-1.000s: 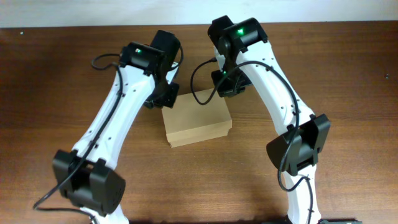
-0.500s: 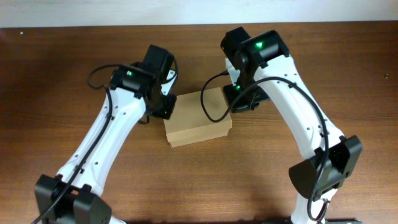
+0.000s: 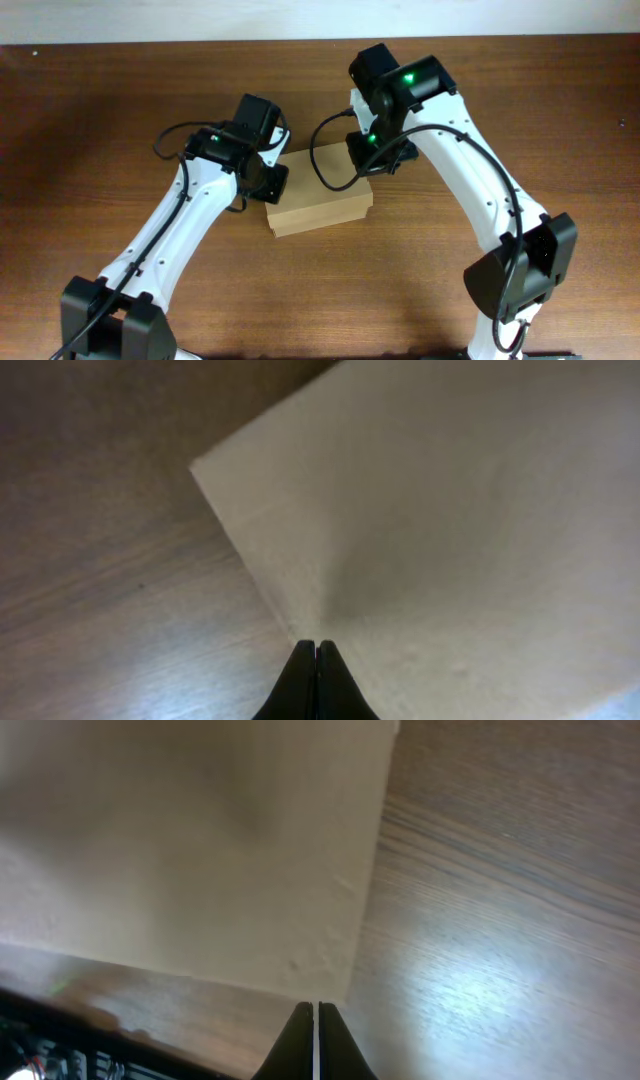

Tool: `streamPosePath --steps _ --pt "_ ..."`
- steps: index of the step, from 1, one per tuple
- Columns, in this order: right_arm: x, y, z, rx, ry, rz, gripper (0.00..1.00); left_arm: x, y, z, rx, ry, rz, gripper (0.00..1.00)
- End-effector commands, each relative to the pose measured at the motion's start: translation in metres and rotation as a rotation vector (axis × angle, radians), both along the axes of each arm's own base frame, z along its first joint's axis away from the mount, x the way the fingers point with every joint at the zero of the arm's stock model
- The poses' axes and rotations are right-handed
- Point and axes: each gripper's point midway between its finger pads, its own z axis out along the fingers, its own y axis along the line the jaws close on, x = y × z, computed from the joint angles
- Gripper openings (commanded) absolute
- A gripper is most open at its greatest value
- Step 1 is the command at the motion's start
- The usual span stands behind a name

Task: Pack container
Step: 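Lift both grippers away from the closed box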

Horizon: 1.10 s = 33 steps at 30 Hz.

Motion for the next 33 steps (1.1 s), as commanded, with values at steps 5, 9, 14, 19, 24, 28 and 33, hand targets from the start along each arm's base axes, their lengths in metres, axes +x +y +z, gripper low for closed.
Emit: streamPosePath --steps 5,9,14,19,24,28,33 --pt "-0.021 0.007 -0.057 0.009 0.125 -0.025 0.05 -0.01 -0.001 -0.022 -0.035 0.025 0.017 0.02" --pt "-0.026 0.005 -0.079 0.008 0.15 -0.046 0.05 -0.01 -0.001 -0.03 -0.038 0.016 0.017 0.02" --pt "-0.025 0.005 -0.089 0.011 0.147 -0.053 0.05 -0.007 -0.002 -0.033 -0.043 0.001 0.017 0.02" --pt "-0.016 0.01 -0.08 0.034 0.111 -0.051 0.05 0.001 -0.004 -0.028 -0.051 -0.03 0.018 0.02" --pt "0.01 0.012 -0.039 0.08 0.012 -0.064 0.04 0.025 0.007 0.019 -0.072 -0.141 0.062 0.02" --pt "0.042 -0.002 0.019 0.116 -0.117 -0.114 0.05 0.059 0.046 0.09 -0.027 -0.338 0.178 0.06" --pt "0.082 -0.068 0.092 0.041 -0.343 -0.259 0.22 0.09 0.112 0.178 0.022 -0.572 0.356 0.11"
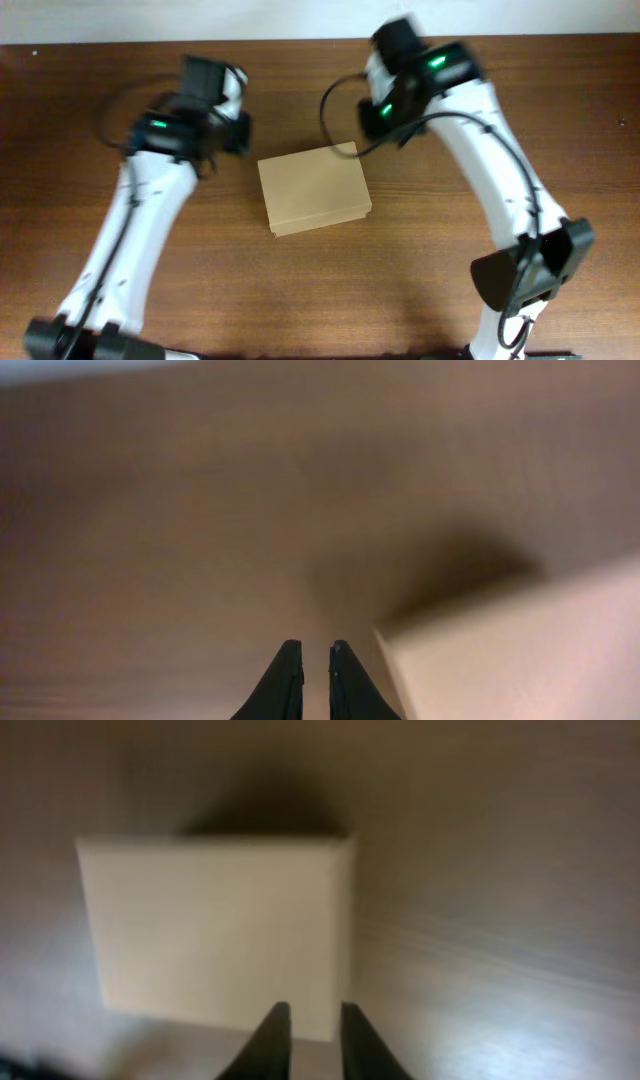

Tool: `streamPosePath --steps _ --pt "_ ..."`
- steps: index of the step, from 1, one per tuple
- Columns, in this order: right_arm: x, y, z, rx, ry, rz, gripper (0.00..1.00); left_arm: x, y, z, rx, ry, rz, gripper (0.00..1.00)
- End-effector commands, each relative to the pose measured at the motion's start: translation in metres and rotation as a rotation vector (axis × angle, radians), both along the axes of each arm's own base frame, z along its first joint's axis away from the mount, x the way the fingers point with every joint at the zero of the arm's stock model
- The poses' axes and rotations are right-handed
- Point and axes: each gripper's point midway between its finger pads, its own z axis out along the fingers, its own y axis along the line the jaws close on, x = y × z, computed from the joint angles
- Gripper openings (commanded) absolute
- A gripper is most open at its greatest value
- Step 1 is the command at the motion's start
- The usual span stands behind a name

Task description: Pack container

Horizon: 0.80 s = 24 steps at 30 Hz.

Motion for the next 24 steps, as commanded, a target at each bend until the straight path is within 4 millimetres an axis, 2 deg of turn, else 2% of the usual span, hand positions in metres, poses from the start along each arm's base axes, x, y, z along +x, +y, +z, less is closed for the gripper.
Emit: streamPosePath --steps 1,3,6,8,9,11,14,15,16,24 --pt "0.027 -0.06 0.048 -0.075 -0.154 -0.152 0.22 0.011 0.058 0.073 0.041 -0.189 0.164 0.1" --pt "0.032 -0.084 0.057 -0.102 -0.181 -0.21 0.22 0.014 0.083 0.084 0.044 -0.223 0.226 0.11" --pt "0.037 -0.118 0.059 -0.123 -0.183 -0.288 0.22 0.015 0.118 0.087 0.053 -0.241 0.309 0.11" --pt "0.039 -0.138 0.056 -0.129 -0.174 -0.334 0.22 0.015 0.139 0.087 0.058 -0.246 0.355 0.19" --pt "0.04 -0.148 0.055 -0.131 -0.171 -0.355 0.22 0.015 0.147 0.086 0.06 -0.247 0.374 0.3" --pt "0.041 -0.163 0.053 -0.134 -0.163 -0.389 0.26 0.014 0.157 0.085 0.063 -0.244 0.397 0.44" --pt "0.039 -0.177 0.051 -0.14 -0.147 -0.421 0.63 0.013 0.165 0.08 0.066 -0.23 0.416 0.84" --pt "0.038 -0.179 0.05 -0.141 -0.141 -0.424 0.91 0.013 0.165 0.079 0.066 -0.227 0.416 1.0" --pt "0.036 -0.18 0.049 -0.143 -0.134 -0.426 0.99 0.014 0.166 0.078 0.066 -0.225 0.416 1.0" --pt "0.036 -0.18 0.049 -0.143 -0.132 -0.426 0.99 0.014 0.163 0.075 0.059 -0.214 0.407 1.0"
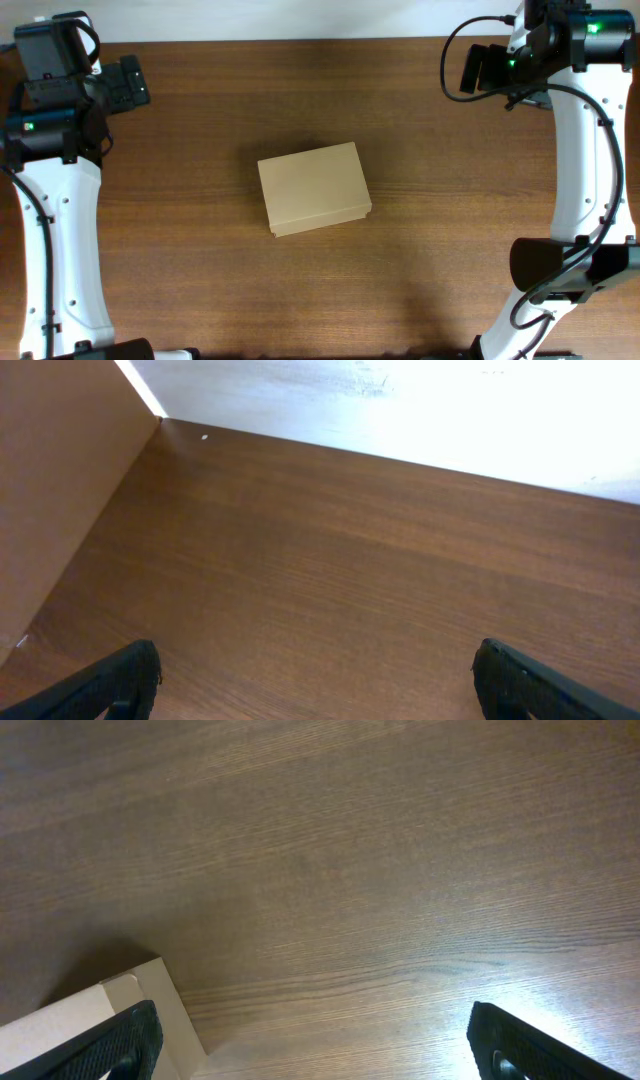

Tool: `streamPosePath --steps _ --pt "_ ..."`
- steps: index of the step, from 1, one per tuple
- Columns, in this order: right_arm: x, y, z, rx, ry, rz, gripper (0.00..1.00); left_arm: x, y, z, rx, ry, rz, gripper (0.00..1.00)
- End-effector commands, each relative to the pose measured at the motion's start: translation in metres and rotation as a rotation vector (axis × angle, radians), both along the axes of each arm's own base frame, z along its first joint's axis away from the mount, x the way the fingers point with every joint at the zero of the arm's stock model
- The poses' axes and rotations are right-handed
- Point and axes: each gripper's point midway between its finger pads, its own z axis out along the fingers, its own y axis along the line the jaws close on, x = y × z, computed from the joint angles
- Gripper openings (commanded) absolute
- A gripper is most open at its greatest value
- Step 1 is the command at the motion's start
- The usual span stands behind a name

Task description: Pack container

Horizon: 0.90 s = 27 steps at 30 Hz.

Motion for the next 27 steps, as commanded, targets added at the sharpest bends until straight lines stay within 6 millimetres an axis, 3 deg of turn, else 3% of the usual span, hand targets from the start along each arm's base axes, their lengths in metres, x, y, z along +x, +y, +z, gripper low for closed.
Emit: streamPosePath --steps 1,15,18,27 --pt "0.0 -0.001 0.001 -0.006 -0.002 -0.006 0.99 0.002 0.0 -0.004 -0.004 0.01 -0.002 1.0" --pt "0.0 -0.001 0.0 -0.008 -0.001 -0.006 0.99 0.002 0.0 -0.004 -0.004 0.01 -0.002 1.0" --pt "-0.003 -0.009 0.001 -0.05 0.008 -0.024 0.99 0.002 0.0 -0.004 -0.004 0.01 -0.002 1.0" --pt "-0.044 0.008 0.044 -0.046 -0.118 0.012 0.99 0.002 0.0 -0.004 -0.004 0.01 -0.002 0.99"
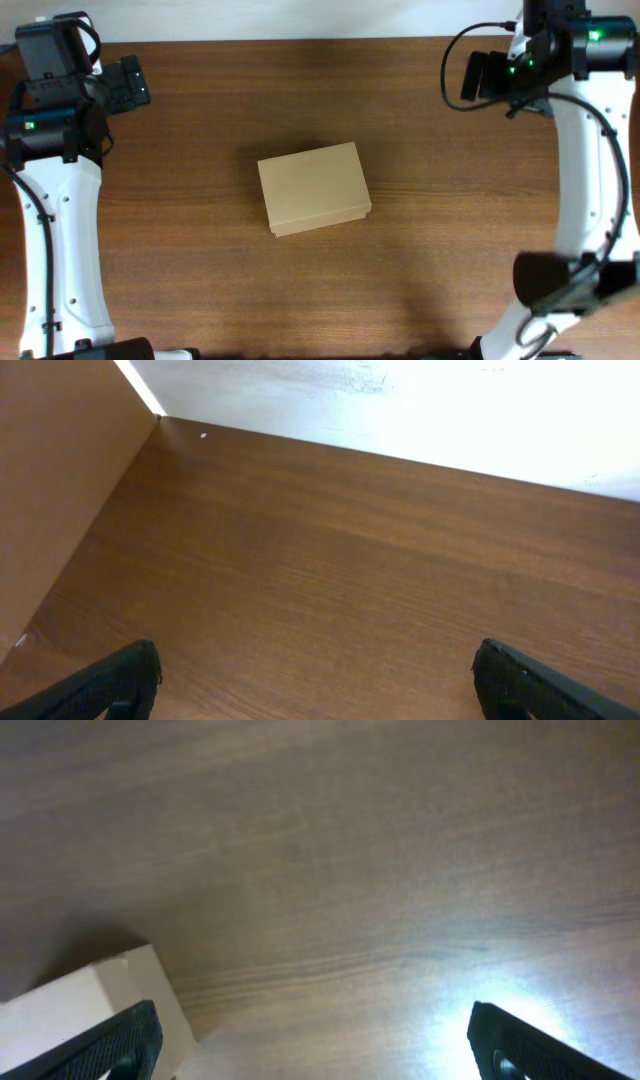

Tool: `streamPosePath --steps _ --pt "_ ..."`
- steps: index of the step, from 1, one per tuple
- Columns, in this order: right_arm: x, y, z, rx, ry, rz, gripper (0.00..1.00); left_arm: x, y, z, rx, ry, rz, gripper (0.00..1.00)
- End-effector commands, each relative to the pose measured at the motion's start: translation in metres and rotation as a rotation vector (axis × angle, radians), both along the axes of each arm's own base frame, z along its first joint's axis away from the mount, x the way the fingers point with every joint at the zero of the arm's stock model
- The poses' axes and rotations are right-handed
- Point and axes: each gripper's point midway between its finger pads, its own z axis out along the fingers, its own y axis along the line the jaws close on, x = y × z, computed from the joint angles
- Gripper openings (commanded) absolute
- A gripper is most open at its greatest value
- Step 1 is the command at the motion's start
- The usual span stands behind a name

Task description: Pack container

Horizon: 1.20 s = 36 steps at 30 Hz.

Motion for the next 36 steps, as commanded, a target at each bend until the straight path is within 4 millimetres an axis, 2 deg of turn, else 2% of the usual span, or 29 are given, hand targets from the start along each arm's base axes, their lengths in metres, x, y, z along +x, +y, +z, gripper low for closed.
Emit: streamPosePath --steps 1,4,9,10,11,14,20,23,31,36 --pt "-0.031 0.006 0.037 -0.012 -0.135 0.01 0.99 0.001 0.0 -0.003 -0.003 0.007 -0.002 0.99" --pt "-0.044 0.011 0.032 -0.002 -0.23 0.023 0.99 0.001 0.0 -0.003 -0.003 0.006 -0.002 0.99" --pt "-0.075 0.013 0.006 0.016 -0.422 0.034 0.99 0.001 0.0 -0.003 -0.003 0.007 -0.002 1.0" --pt "-0.085 0.013 -0.002 0.017 -0.459 0.034 0.99 0.001 0.0 -0.003 -0.003 0.007 -0.002 0.99" --pt "-0.103 0.012 -0.019 0.017 -0.514 0.034 0.99 0.001 0.0 -0.003 -0.003 0.007 -0.002 0.99" --pt "-0.13 0.011 -0.052 0.018 -0.602 0.034 0.99 0.001 0.0 -0.003 -0.003 0.006 -0.002 0.99" --pt "-0.163 0.01 -0.104 0.02 -0.752 0.034 0.99 0.001 0.0 -0.003 -0.003 0.007 -0.002 0.99" --pt "-0.171 0.01 -0.122 0.021 -0.808 0.034 0.99 0.001 0.0 -0.003 -0.003 0.006 -0.002 0.99" --pt "-0.178 0.008 -0.147 0.017 -0.871 0.028 0.99 0.001 0.0 -0.003 -0.003 0.006 -0.002 1.0" --pt "-0.177 0.004 -0.139 0.002 -0.93 0.008 0.99 0.001 0.0 -0.003 -0.003 0.006 -0.002 1.0"
